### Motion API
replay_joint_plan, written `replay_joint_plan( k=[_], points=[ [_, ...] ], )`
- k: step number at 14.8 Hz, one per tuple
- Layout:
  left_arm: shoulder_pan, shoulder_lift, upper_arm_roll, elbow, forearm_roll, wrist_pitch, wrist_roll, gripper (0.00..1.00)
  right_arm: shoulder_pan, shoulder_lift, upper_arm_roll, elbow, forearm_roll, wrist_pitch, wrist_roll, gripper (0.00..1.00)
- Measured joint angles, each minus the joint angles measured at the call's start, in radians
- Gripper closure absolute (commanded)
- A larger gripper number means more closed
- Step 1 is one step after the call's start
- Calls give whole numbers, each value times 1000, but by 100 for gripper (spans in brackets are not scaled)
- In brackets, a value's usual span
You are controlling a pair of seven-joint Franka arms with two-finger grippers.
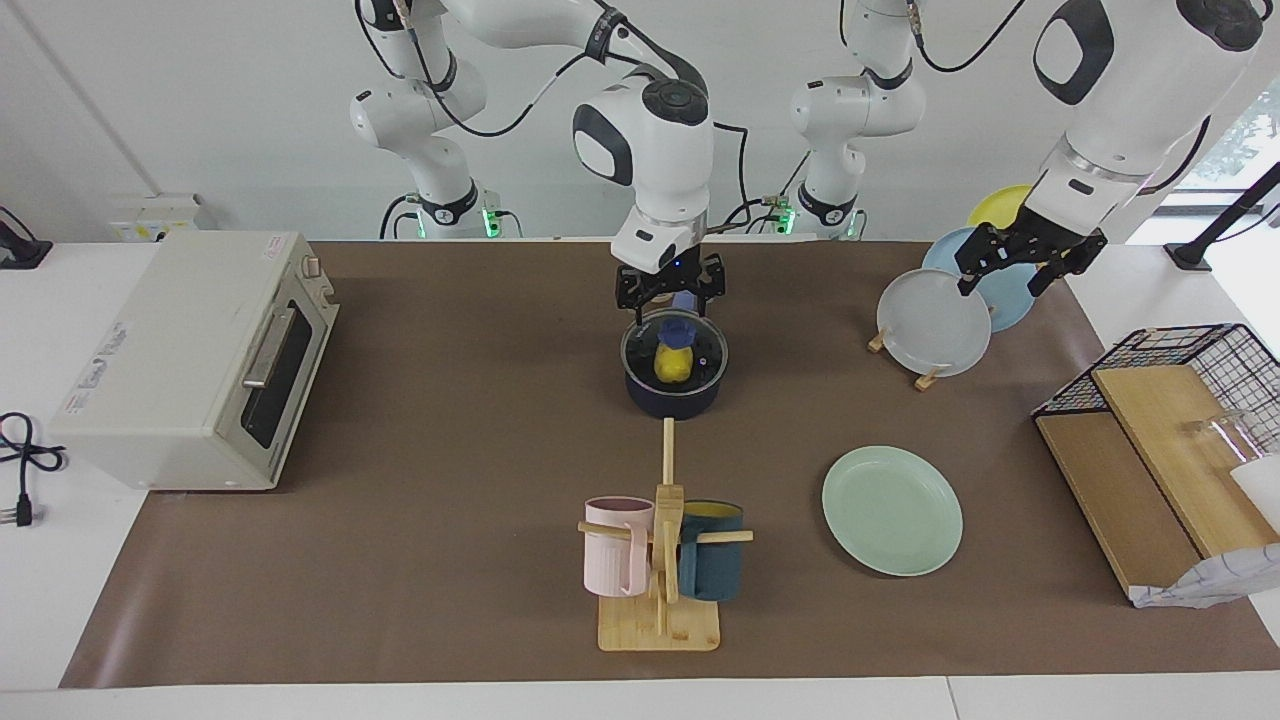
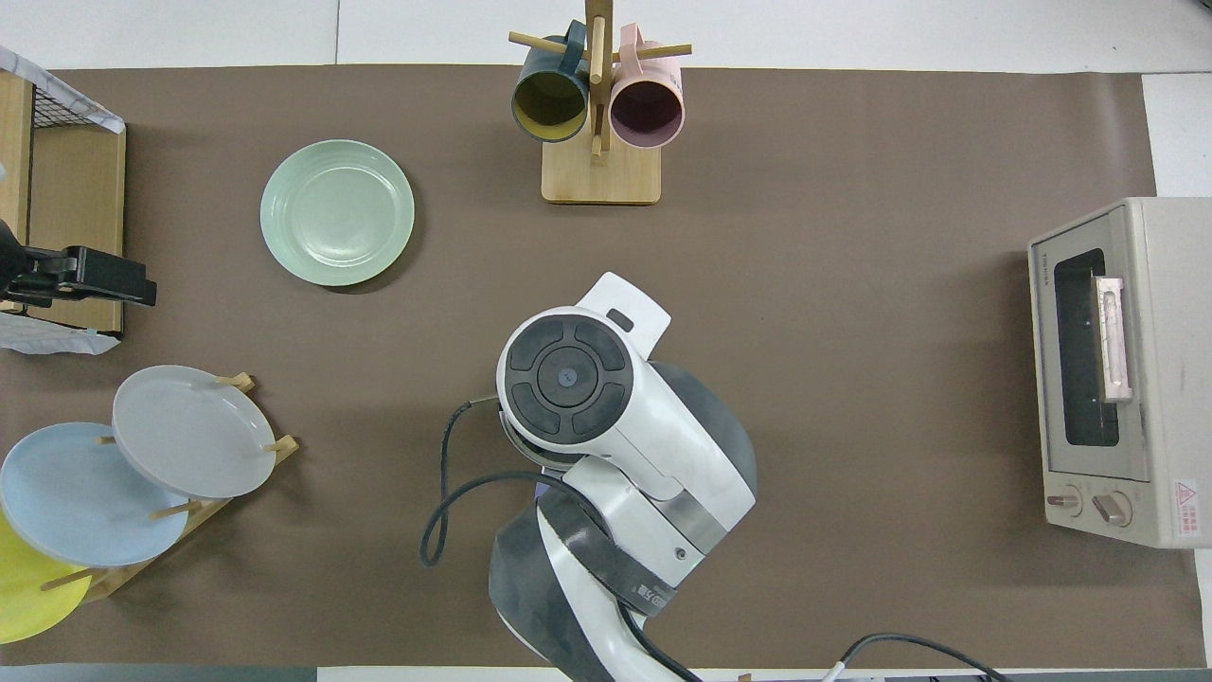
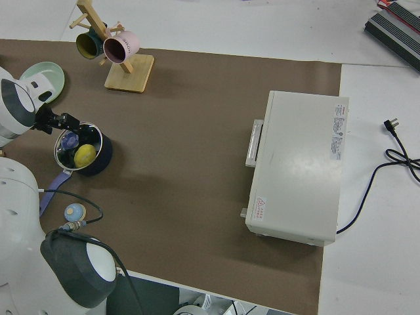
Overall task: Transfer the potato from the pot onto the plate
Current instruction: 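Grasp the blue lid knob with the right gripper and lift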
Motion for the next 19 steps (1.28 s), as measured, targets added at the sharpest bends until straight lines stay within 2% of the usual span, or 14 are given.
replay_joint_plan(
  k=[12,15,19],
  points=[
    [0,0,-1,-1,0,0,0,0,32,77,0,-20,-77,91,0,0],
    [0,0,-1,-1,0,0,0,0,32,77,0,-20,-77,94,0,17],
    [0,0,-2,-2,0,0,0,0,32,77,-3,-20,-77,95,0,44]
  ],
)
